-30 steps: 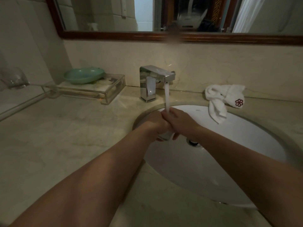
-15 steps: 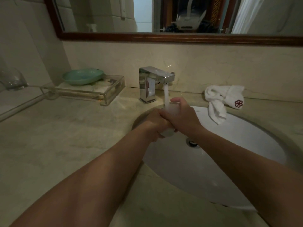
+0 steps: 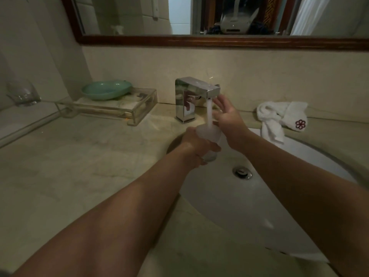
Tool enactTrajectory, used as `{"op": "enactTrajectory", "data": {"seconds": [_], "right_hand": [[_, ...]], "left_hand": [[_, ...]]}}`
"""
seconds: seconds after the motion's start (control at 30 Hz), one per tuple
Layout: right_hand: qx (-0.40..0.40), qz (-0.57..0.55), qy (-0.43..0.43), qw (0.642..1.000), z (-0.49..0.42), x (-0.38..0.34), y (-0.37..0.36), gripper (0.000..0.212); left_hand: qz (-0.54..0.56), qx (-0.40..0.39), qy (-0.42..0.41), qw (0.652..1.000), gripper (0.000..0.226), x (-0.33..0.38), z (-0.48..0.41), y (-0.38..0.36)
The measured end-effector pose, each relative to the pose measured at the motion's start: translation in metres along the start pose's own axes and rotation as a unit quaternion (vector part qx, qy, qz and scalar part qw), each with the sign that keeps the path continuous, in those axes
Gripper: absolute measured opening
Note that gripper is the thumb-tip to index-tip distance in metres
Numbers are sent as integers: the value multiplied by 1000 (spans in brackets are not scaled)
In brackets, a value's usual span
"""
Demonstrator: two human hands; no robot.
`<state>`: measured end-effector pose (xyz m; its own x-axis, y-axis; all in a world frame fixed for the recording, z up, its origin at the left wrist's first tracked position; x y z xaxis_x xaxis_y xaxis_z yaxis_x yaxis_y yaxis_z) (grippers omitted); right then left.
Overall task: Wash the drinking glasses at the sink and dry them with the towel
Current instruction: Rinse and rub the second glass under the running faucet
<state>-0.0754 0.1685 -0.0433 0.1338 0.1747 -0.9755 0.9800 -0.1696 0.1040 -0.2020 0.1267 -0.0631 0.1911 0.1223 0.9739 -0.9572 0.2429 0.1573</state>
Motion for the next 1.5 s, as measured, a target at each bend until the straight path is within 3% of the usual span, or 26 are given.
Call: {"op": "enactTrajectory", "data": {"seconds": [0.1,0.3,0.43,0.53,0.6,0.7,0.77,0.83,0.9,0.97,1.1,1.23,1.33,1.4,1.5], "right_hand": [[-21,-50,-5,999,-4,-4,-11,65],[22,-151,-13,988,-20,-9,-16,82],[6,-160,-30,987,-15,-14,-11,99],[-16,-85,-35,996,-8,-18,-4,101],[-49,-16,-35,998,-2,-24,4,98],[-58,88,-46,993,18,-34,19,65],[-62,267,-60,960,44,-38,19,33],[-67,398,-96,910,71,-27,17,34],[-36,370,-153,915,97,-20,20,38],[-5,292,-196,936,110,-15,26,40],[21,325,-212,921,116,-8,37,48],[-13,255,-308,916,123,-4,41,42],[21,148,-342,928,122,-4,60,38],[62,92,-330,937,119,-7,71,33],[25,207,-258,943,116,-4,67,25]], "left_hand": [[-12,7,-10,1000,39,-1,-2,1],[32,20,5,999,57,0,-2,1],[47,13,2,999,55,-2,-3,-1],[44,18,15,999,45,-2,-2,-1],[4,5,3,1000,54,-1,-1,0],[-83,-36,-29,995,57,1,7,-5],[-119,-57,-44,990,66,1,11,-10],[-161,-78,-62,982,58,0,16,-16],[-205,-112,-86,968,54,-2,21,-25],[-239,-112,-114,958,64,0,26,-32],[-274,-111,-154,943,85,7,36,-40],[-279,-168,-115,938,89,0,42,-41],[-240,-162,-83,954,98,-4,39,-43],[-212,-156,-53,963,107,-5,34,-42],[-241,-200,-15,949,90,-10,32,-36]]}}
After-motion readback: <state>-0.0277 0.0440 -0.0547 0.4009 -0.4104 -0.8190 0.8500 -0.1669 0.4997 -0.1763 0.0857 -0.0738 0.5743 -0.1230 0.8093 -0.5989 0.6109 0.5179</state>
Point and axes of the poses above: each hand's wrist, its own z-axis away from the middle knuckle, its own y-axis out of the back of the hand, x = y × z, the point moved 3 cm from there along -z, towards the middle knuckle, and after that the axes turned 2 degrees about -y, right-handed, at the moved point
